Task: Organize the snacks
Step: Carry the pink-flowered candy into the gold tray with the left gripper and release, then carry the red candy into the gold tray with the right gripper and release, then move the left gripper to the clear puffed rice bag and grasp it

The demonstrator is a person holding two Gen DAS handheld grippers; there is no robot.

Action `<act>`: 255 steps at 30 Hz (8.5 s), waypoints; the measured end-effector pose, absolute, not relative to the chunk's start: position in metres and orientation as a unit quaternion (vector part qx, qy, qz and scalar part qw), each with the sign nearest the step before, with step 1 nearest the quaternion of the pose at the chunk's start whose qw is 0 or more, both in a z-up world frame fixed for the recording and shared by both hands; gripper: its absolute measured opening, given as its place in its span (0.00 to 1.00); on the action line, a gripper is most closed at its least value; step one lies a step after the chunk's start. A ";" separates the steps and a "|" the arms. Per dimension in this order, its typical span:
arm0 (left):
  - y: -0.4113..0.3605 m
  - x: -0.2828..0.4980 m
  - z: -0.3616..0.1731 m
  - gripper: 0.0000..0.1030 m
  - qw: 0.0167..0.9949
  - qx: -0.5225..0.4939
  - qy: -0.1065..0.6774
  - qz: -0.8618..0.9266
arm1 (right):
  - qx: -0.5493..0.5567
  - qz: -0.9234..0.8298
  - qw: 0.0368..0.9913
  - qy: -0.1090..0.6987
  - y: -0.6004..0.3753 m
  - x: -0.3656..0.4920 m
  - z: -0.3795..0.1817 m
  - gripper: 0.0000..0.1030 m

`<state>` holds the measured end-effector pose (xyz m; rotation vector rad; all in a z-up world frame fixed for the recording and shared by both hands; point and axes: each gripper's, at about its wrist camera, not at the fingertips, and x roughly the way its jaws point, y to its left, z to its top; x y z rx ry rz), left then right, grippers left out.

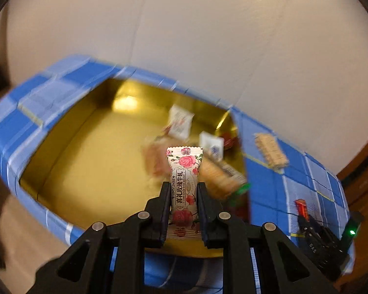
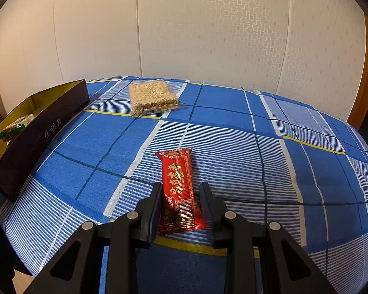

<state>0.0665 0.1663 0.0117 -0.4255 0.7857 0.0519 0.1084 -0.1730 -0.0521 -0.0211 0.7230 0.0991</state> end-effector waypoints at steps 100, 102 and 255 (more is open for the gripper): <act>0.063 0.007 -0.054 0.57 0.929 -0.038 0.347 -0.123 | -0.075 0.190 0.882 0.425 -0.057 0.174 0.022 0.08; 0.063 0.007 -0.055 0.57 0.929 -0.039 0.347 -0.124 | -0.114 0.163 0.871 0.449 -0.050 0.182 0.004 0.08; -0.056 0.344 -0.024 0.99 0.809 -0.140 0.571 -0.001 | 0.170 0.132 0.907 0.363 -0.210 0.123 -0.051 0.37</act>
